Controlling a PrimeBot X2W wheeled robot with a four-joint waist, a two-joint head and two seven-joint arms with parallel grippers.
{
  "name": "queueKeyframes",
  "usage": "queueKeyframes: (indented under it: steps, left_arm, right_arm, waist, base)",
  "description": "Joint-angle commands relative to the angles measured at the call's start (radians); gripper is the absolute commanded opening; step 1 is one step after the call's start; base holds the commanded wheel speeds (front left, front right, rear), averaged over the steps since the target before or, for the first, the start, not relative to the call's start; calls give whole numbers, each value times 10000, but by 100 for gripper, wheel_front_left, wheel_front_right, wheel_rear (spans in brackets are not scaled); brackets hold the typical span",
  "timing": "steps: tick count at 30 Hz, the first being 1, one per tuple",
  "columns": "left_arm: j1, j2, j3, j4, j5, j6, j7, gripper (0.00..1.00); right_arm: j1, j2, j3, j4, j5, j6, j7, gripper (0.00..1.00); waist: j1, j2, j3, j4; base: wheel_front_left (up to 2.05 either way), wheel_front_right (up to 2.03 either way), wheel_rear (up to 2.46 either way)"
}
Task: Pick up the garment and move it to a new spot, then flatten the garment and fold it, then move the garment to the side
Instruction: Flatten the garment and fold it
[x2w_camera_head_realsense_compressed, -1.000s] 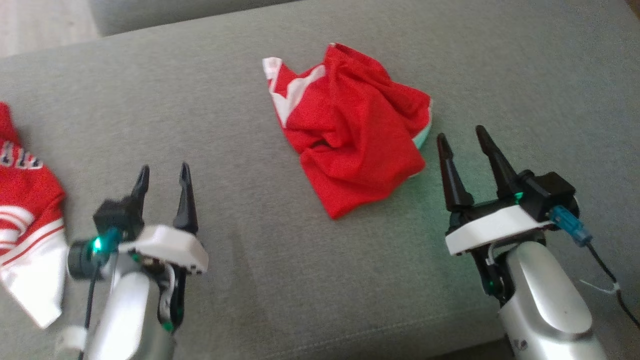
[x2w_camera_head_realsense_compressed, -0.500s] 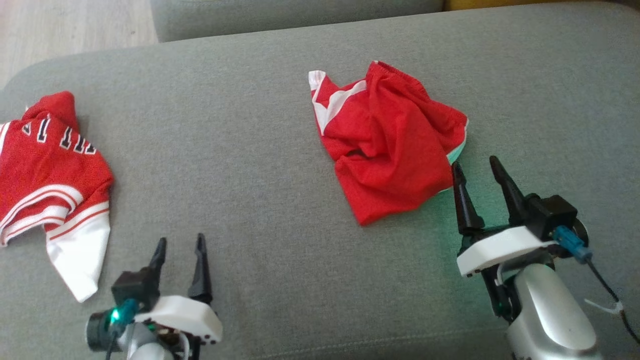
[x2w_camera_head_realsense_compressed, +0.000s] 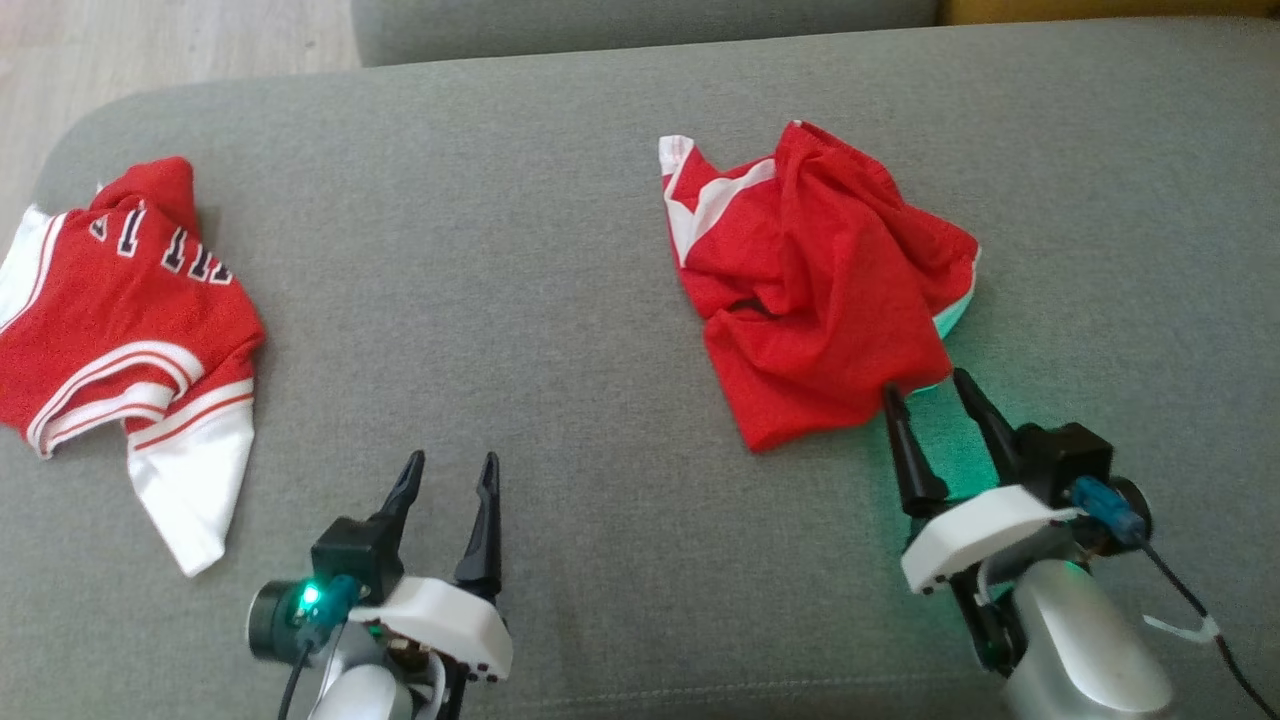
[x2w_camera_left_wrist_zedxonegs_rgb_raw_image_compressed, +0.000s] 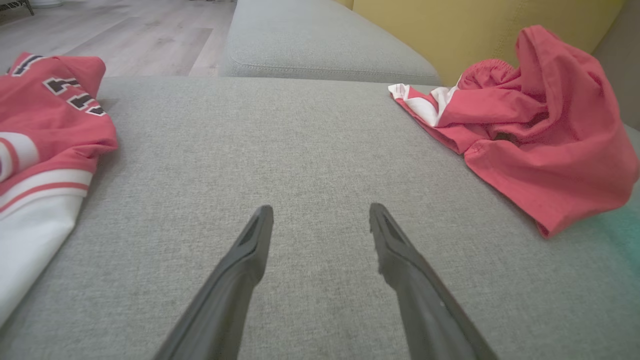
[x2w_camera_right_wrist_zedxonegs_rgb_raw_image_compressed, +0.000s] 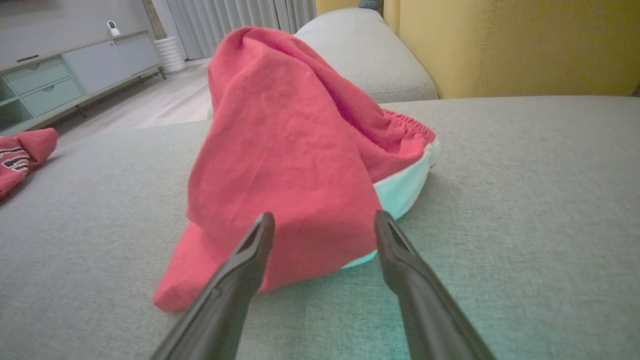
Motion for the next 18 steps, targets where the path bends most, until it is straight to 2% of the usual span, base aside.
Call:
queueKeyframes:
  steps: [1,13,17,18]
  left_arm:
    - [-413,31,266,-273,-73,74,-55,100]
    - [-382,30,129,-207,-41,8,-55,100]
    - [-541,30,212,-175,33,-83,-55,100]
    - [-570,30,227,-171,54,-96,-55,100]
  right_arm:
    - [-305,3,128,-204,-83,75,-109,100]
    - [-844,1,-726,972,48,75,-109,100]
    - [-1182,20,-575,1145,58,75,-109,100]
    - [-1231,25,-404,1180,89,75,-109,76]
  waist:
    - [0,0,11,53]
    - [0,0,238,679]
    - [0,0,377,873]
    - [0,0,398,909]
  base:
    - [0,0,0]
    - [0,0,0]
    - [0,0,0]
    - [0,0,0]
